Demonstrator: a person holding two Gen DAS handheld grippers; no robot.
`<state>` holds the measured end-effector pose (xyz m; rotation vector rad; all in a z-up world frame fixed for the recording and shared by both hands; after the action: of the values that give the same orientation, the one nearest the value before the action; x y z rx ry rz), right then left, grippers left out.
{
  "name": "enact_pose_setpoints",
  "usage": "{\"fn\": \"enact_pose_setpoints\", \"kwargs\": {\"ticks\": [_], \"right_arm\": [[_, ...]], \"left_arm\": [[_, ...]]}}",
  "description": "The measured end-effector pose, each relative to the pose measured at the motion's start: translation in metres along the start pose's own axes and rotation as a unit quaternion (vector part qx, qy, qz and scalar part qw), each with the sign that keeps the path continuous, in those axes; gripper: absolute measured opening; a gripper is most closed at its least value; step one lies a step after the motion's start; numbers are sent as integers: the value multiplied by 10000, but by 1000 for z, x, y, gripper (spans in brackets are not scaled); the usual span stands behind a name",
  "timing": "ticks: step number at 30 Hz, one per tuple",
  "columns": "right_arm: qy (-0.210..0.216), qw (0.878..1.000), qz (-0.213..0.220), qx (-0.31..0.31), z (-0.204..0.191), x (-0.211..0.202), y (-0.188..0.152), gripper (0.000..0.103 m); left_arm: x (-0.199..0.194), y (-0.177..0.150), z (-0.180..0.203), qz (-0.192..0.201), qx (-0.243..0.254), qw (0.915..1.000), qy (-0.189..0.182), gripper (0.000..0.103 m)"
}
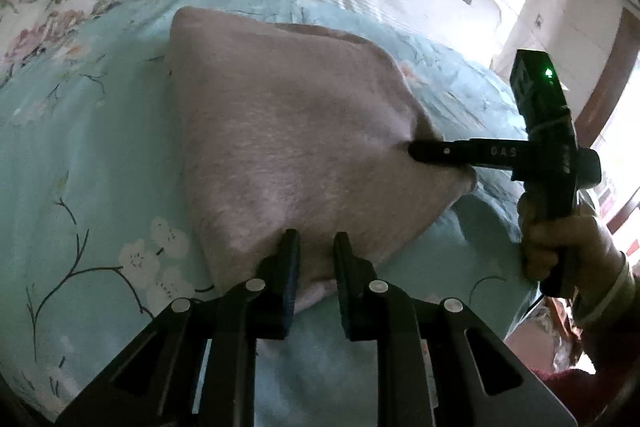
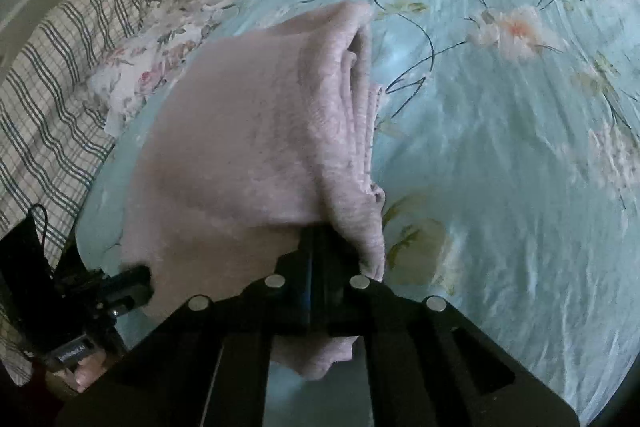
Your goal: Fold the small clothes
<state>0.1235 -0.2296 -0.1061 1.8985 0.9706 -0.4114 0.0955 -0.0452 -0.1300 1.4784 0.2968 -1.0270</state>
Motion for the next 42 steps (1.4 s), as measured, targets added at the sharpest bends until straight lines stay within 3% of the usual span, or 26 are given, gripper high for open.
{"fn": "enact_pose_setpoints", "kwargs": {"ticks": [4, 8, 10, 12, 13, 16, 21, 24, 26, 29, 31, 39, 42], "right_arm": [[-54, 10000, 26, -74, -3, -2, -1, 3], [240, 9990, 189, -341, -25, -28, -12, 7], [142, 9987, 16, -484, -28, -30, -23, 7], [-122, 9987, -311, -393, -17, -19, -34, 7], [-3, 9991, -326, -259, -12, -17, -35, 7], [140, 9996, -246, 8, -11, -23, -27, 7], [387, 9983, 389, -191, -29, -36, 21, 7], [297, 9977, 531, -302, -29, -19, 52, 7], [-36, 9985, 532, -150, -14, 1, 64, 7], [-258, 9984, 422, 279, 17, 25, 65, 6], [-115, 9976, 547, 418, 24, 22, 63, 6], [163, 9961, 777, 387, 7, -21, 51, 7], [332, 9959, 799, 276, -8, -37, 38, 8]], "left_arm": [[0, -3, 7, 45, 77, 9998, 161, 17], [-17, -4, 8, 114, 214, 9991, 354, 22], [-22, -5, 11, 180, 325, 9987, 351, 31], [-17, -11, 11, 131, 425, 9982, 398, 33], [-14, -14, 11, 80, 462, 9978, 465, 32], [-20, -14, 16, 136, 512, 9974, 493, 33], [-16, -19, 11, 82, 403, 9983, 404, 35], [-16, -18, 10, 88, 370, 9986, 373, 37], [-16, -18, 10, 89, 393, 9985, 360, 36], [-16, -19, 7, 90, 295, 9992, 257, 36], [-16, -19, 6, 81, 213, 9995, 208, 36], [-28, -8, 6, 36, 34, 9999, 123, 39], [-37, -5, 4, 94, -106, 9997, 213, 44]]}}
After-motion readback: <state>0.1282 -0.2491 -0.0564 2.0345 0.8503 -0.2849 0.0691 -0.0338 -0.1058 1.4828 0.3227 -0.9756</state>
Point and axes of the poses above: each gripper's, at about its wrist camera, not at the fingertips, and x roughly the way its jaws point, z to its right, y to its top, the point moved 4 cm from there along x, roughly the way its jaws point, and after that the axes turned 8 degrees about y, right-handed, at the moved point
